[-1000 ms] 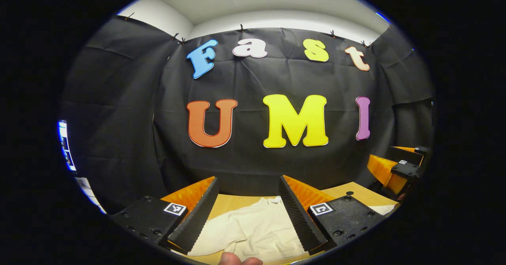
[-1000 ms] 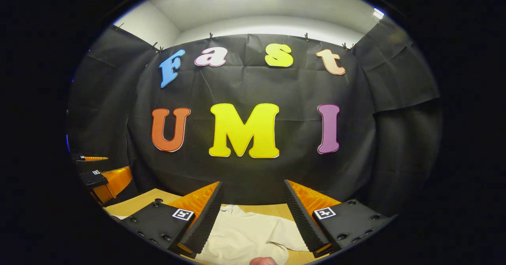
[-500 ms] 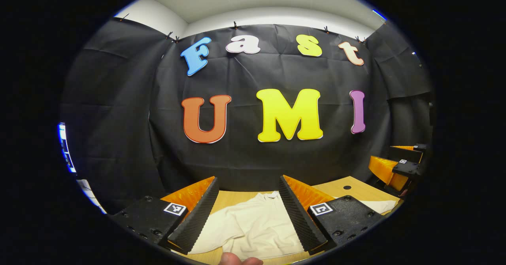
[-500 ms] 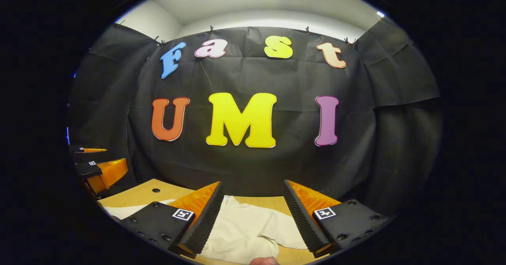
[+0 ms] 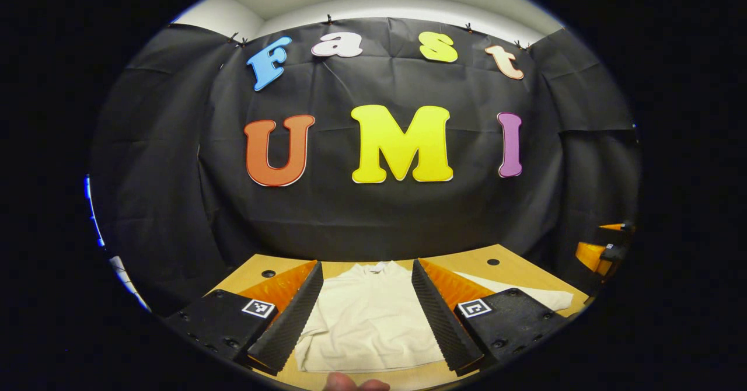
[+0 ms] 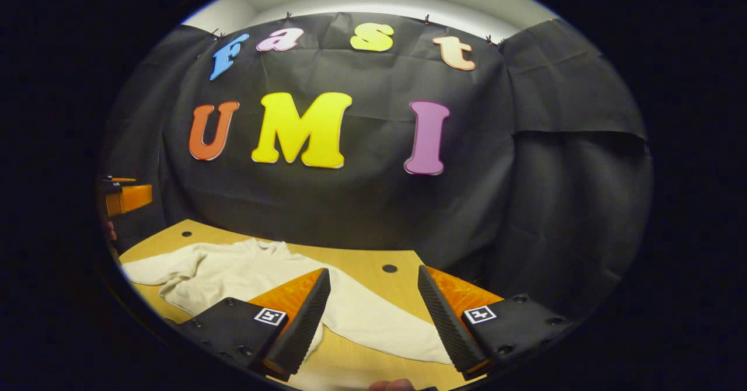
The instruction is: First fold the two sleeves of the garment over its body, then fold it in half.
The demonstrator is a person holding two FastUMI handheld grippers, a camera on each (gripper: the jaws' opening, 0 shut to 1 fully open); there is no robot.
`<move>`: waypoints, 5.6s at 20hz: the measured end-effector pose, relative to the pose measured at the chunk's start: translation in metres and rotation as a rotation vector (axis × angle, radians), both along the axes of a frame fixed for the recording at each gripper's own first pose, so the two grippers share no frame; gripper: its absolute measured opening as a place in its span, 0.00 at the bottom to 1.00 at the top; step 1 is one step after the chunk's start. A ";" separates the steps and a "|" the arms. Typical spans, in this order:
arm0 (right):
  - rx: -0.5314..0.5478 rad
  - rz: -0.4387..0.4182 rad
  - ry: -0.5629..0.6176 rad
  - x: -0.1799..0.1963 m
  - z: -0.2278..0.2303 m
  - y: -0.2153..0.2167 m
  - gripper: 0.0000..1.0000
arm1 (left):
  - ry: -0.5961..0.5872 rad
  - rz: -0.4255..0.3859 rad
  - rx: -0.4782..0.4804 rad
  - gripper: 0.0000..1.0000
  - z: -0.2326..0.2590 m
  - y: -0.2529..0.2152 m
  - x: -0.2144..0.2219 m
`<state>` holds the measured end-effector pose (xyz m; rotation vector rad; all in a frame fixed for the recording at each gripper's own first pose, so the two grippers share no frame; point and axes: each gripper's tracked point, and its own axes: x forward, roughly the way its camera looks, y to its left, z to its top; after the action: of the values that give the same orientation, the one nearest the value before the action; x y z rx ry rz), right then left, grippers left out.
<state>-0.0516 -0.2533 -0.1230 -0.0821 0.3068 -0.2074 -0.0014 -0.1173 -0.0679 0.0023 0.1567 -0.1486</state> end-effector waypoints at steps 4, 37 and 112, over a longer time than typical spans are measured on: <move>0.021 -0.086 0.139 -0.016 -0.065 -0.068 0.94 | 0.041 -0.011 0.006 0.98 -0.011 -0.025 -0.002; 0.272 -0.140 0.549 -0.022 -0.261 -0.136 0.50 | 0.124 -0.043 0.116 1.00 -0.027 -0.057 -0.019; 0.197 0.439 0.166 0.203 -0.074 0.424 0.85 | 0.168 0.294 0.055 1.00 -0.093 0.321 -0.082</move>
<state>0.1515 0.1705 -0.1971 0.0298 0.4642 0.2666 -0.0832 0.2041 -0.1609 0.0216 0.3263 0.1502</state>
